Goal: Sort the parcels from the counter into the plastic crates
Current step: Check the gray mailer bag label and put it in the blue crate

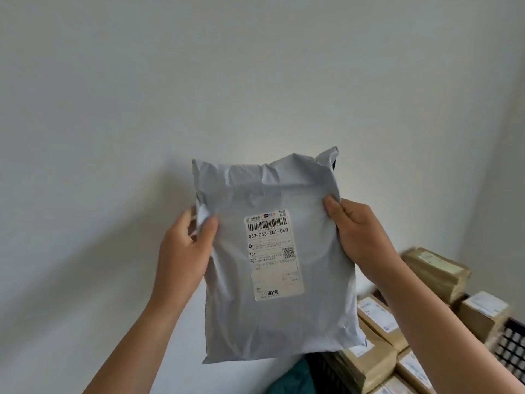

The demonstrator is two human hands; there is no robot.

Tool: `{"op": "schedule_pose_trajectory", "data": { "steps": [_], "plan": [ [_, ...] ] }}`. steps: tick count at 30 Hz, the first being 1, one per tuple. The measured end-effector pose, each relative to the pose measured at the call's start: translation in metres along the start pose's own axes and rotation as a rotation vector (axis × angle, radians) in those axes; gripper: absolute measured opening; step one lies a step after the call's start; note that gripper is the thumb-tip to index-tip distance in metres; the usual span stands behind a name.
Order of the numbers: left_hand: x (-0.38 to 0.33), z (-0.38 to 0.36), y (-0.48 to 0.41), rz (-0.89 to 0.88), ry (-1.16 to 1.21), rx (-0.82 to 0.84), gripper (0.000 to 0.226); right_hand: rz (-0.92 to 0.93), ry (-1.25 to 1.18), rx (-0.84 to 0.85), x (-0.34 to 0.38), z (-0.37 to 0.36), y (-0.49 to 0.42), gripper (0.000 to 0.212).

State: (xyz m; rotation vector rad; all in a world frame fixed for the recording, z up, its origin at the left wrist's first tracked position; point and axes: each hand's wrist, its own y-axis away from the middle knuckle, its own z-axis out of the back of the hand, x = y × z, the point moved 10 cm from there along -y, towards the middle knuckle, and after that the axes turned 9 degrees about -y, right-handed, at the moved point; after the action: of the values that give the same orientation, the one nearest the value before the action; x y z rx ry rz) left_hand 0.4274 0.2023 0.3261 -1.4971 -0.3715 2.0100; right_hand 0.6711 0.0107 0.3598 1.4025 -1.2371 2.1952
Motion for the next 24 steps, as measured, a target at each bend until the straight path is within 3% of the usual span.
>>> {"op": "schedule_pose_trajectory", "data": {
  "steps": [1, 2, 4, 6, 8, 10, 12, 14, 17, 18, 21, 24],
  "plan": [
    [-0.008, 0.003, 0.004, -0.056, -0.063, -0.053, 0.038, 0.023, 0.064, 0.002, 0.002, 0.007, 0.006, 0.056],
    [-0.023, 0.006, 0.010, -0.160, -0.135, -0.119, 0.061, 0.044, 0.127, 0.015, 0.005, 0.013, 0.011, 0.054],
    [-0.060, -0.005, 0.025, -0.431, -0.295, -0.160, 0.083, 0.052, 0.263, 0.081, 0.004, 0.025, 0.023, 0.050],
    [-0.082, -0.042, 0.036, -0.478, -0.365, 0.048, 0.090, 0.025, 0.362, 0.200, -0.003, 0.036, 0.034, 0.049],
    [-0.093, -0.096, 0.052, -0.413, -0.381, 0.387, 0.074, 0.002, 0.415, 0.288, -0.011, 0.056, 0.044, 0.047],
    [-0.101, -0.148, 0.076, -0.385, -0.348, 0.598, 0.041, -0.017, 0.474, 0.327, -0.021, 0.083, 0.050, 0.046],
    [-0.119, -0.189, 0.096, -0.383, -0.250, 0.643, 0.023, -0.041, 0.508, 0.305, -0.036, 0.122, 0.055, 0.046],
    [-0.139, -0.230, 0.114, -0.391, -0.174, 0.641, 0.023, -0.054, 0.515, 0.232, -0.052, 0.171, 0.060, 0.044],
    [-0.170, -0.287, 0.141, -0.415, -0.148, 0.601, 0.028, -0.071, 0.461, 0.004, -0.083, 0.266, 0.074, 0.017],
    [-0.180, -0.303, 0.148, -0.422, -0.146, 0.579, 0.031, -0.093, 0.406, -0.098, -0.094, 0.303, 0.083, 0.020],
    [-0.210, -0.343, 0.161, -0.405, -0.113, 0.435, 0.037, -0.169, 0.301, -0.353, -0.134, 0.419, 0.120, 0.057],
    [-0.240, -0.376, 0.169, -0.350, -0.001, 0.266, 0.037, -0.374, 0.176, -0.373, -0.186, 0.500, 0.153, 0.102]
  ]
}}
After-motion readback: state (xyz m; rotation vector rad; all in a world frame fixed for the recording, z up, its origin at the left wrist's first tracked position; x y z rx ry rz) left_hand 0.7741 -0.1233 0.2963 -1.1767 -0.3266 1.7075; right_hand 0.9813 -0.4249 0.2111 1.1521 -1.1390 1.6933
